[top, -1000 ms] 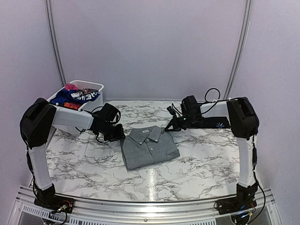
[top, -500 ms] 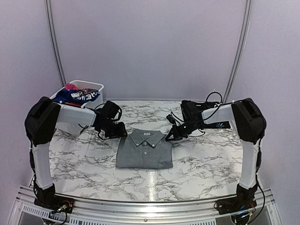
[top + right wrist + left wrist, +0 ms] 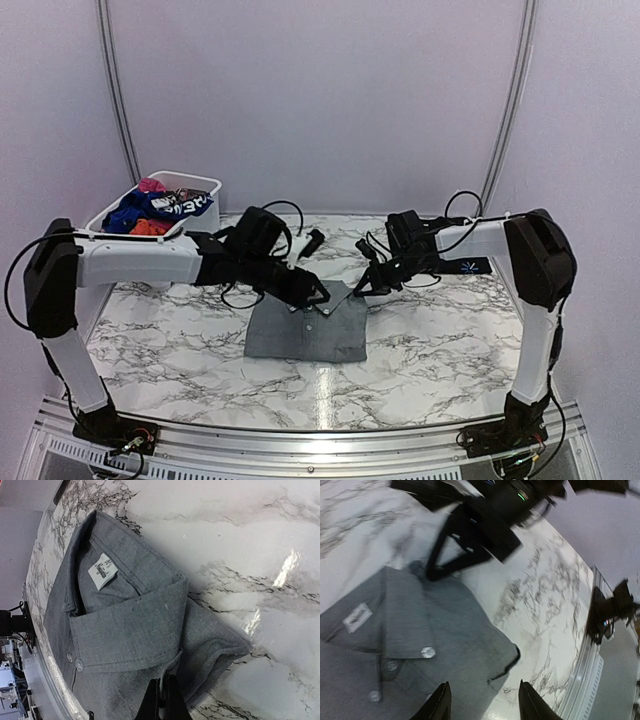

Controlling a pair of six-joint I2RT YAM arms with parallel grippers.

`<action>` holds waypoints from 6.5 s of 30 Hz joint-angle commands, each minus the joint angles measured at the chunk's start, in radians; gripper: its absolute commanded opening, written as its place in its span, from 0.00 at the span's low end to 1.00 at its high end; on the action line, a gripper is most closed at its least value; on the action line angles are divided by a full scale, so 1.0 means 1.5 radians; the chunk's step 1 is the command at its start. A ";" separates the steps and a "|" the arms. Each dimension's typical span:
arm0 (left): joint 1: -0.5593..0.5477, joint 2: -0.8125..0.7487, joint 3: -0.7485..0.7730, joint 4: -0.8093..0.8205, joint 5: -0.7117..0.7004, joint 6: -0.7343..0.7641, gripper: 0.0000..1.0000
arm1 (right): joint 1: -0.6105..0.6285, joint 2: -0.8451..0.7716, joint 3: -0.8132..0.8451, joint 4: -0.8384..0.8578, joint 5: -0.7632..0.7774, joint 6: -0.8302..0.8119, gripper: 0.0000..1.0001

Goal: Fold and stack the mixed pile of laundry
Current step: Adjust the square-folded shirt at the center of the board, then pick up the square-folded shirt from the center of the board, then pass from the left arm to the right, then place the square-folded shirt at the center of the board.

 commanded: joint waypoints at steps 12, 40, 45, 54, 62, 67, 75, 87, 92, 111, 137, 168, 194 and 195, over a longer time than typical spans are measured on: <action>-0.040 0.193 -0.100 0.118 0.140 0.022 0.33 | -0.033 0.068 0.152 -0.059 -0.036 -0.015 0.00; -0.134 0.073 0.017 -0.003 -0.168 0.285 0.55 | -0.110 -0.111 0.084 -0.075 -0.039 0.012 0.52; -0.161 0.125 0.059 -0.004 -0.174 0.351 0.49 | -0.119 -0.195 -0.074 -0.031 -0.045 0.053 0.51; -0.172 0.257 0.140 0.000 -0.169 0.375 0.47 | -0.126 -0.288 -0.240 0.024 -0.046 0.102 0.51; -0.171 0.294 0.141 -0.010 -0.138 0.384 0.27 | -0.127 -0.318 -0.335 0.053 -0.070 0.150 0.53; -0.165 0.247 0.122 0.025 -0.095 0.340 0.06 | -0.126 -0.318 -0.430 0.185 -0.123 0.265 0.61; -0.162 0.205 0.107 0.093 -0.073 0.284 0.01 | -0.076 -0.269 -0.459 0.342 -0.124 0.397 0.75; -0.163 0.186 0.099 0.105 -0.058 0.278 0.03 | 0.002 -0.122 -0.431 0.608 -0.117 0.615 0.71; -0.163 0.177 0.080 0.147 -0.086 0.251 0.06 | 0.034 -0.076 -0.405 0.656 -0.077 0.680 0.59; -0.162 0.131 0.041 0.118 -0.166 0.246 0.75 | 0.035 -0.042 -0.270 0.442 -0.025 0.549 0.00; -0.046 0.033 -0.053 0.044 -0.330 0.035 0.99 | -0.103 0.139 0.498 -0.345 0.306 -0.110 0.00; -0.041 0.097 0.004 0.020 -0.282 0.071 0.99 | -0.154 0.115 0.717 -0.435 0.364 -0.141 0.00; -0.040 0.104 0.014 0.002 -0.290 0.086 0.99 | -0.252 0.156 0.664 -0.391 0.262 -0.170 0.00; -0.039 0.104 0.016 -0.001 -0.291 0.088 0.99 | -0.257 0.164 0.663 -0.390 0.261 -0.175 0.00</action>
